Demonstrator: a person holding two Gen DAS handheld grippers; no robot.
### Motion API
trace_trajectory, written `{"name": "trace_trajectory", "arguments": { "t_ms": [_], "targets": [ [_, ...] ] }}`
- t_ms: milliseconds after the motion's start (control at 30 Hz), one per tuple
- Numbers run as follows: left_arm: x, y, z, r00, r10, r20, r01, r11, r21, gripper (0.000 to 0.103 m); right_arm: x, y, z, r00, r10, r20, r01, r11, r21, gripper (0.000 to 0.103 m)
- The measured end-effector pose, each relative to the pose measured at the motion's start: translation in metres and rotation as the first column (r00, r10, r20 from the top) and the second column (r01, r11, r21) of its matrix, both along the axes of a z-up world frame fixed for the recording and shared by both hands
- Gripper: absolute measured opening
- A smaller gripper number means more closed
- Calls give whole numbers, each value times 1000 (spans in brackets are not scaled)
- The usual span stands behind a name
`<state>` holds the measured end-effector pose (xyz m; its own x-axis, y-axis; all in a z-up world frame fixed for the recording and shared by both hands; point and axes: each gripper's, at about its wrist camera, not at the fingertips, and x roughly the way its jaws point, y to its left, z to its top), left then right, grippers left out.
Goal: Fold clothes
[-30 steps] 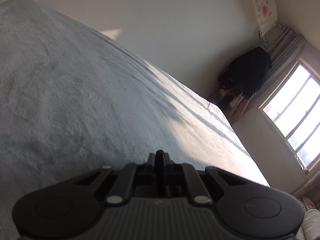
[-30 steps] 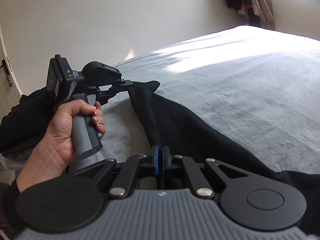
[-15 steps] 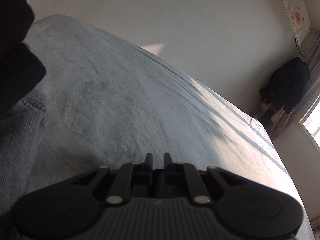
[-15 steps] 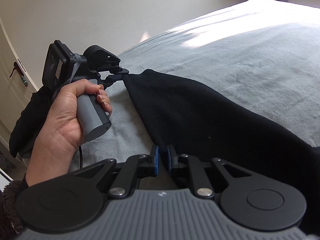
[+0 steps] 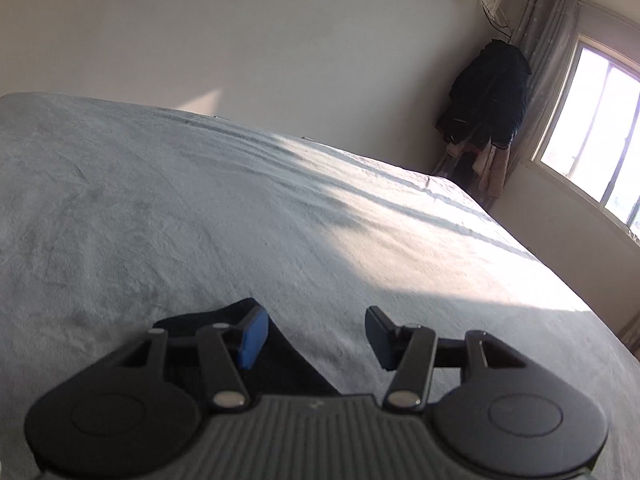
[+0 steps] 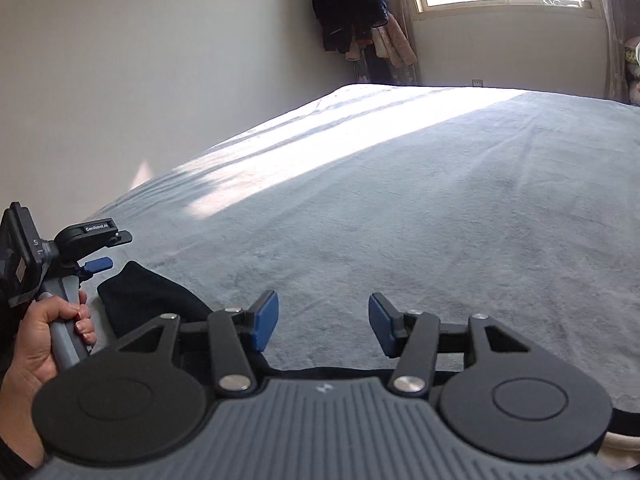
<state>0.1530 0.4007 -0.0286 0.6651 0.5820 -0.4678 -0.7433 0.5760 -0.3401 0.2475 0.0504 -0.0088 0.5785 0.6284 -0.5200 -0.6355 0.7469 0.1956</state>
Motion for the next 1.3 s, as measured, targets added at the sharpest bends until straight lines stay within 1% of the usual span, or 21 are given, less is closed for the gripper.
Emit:
{"name": "trace_trajectory", "arguments": {
  "t_ms": [67,133,233,267,333,367,433,467,500,567,633,733,833,967,1033,1067,1133,1167,1200,1267,1300],
  "targets": [
    [13,-4,-7,995,-71,-68,70,998,-5,54,0,4,-10,1000,3,18,-1,998,-69,54],
    [19,-8,-13,985,-132,-108,131,991,-12,54,0,14,-21,999,26,26,-22,991,-129,54],
    [25,-17,-15,970,-212,-116,213,977,1,50,-3,27,-35,997,63,51,-51,974,-221,54],
    [26,-20,-16,966,-225,-125,228,974,9,49,-5,30,-39,995,75,59,-58,966,-252,54],
    [33,-23,-19,955,-230,-186,239,970,30,49,-5,36,-51,994,86,63,-63,950,-307,53],
    [35,-25,-21,949,-229,-215,243,969,41,49,-5,37,-55,994,91,62,-68,948,-310,51],
    [40,-26,-27,941,-212,-265,237,969,66,48,-4,35,-57,993,111,45,-94,953,-290,39],
    [41,-26,-28,937,-205,-284,235,969,76,47,-4,33,-54,991,128,26,-117,956,-269,19],
    [41,-26,-26,937,-204,-284,235,969,76,47,-6,33,-52,990,142,16,-133,958,-255,4],
    [35,-25,-20,948,-208,-243,231,970,71,47,-10,36,-50,990,132,44,-116,959,-260,4],
    [26,-25,-11,961,-228,-159,243,966,84,47,-12,37,-45,992,95,87,-70,964,-258,4],
    [22,-23,-7,955,-281,-98,289,955,72,47,-14,34,-36,988,39,150,-1,969,-246,4],
    [29,-25,-14,939,-309,-149,320,945,61,48,-12,32,-34,987,12,160,26,972,-234,3],
    [36,-36,-12,903,-358,-239,386,919,82,50,-7,39,-44,990,22,137,17,960,-279,5],
    [38,-43,-7,884,-358,-302,404,909,104,52,-6,40,-44,991,16,133,19,965,-263,10],
    [37,-45,-5,883,-338,-326,396,909,130,53,-6,39,-41,992,15,128,16,971,-240,17],
    [36,-47,-1,891,-290,-349,367,913,178,57,-7,37,-36,994,23,107,-3,983,-181,20],
    [35,-46,-1,892,-290,-346,366,913,177,57,-7,37,-33,996,36,87,-22,989,-147,27],
    [34,-44,-2,891,-307,-335,374,914,157,57,-8,36,-31,996,49,68,-41,993,-114,42],
    [34,-40,-3,885,-350,-307,398,911,108,55,-12,41,-28,996,82,44,-78,994,-77,53],
    [33,-39,-3,882,-366,-297,408,908,96,52,-13,46,-26,994,102,34,-100,993,-68,52]
  ]
}}
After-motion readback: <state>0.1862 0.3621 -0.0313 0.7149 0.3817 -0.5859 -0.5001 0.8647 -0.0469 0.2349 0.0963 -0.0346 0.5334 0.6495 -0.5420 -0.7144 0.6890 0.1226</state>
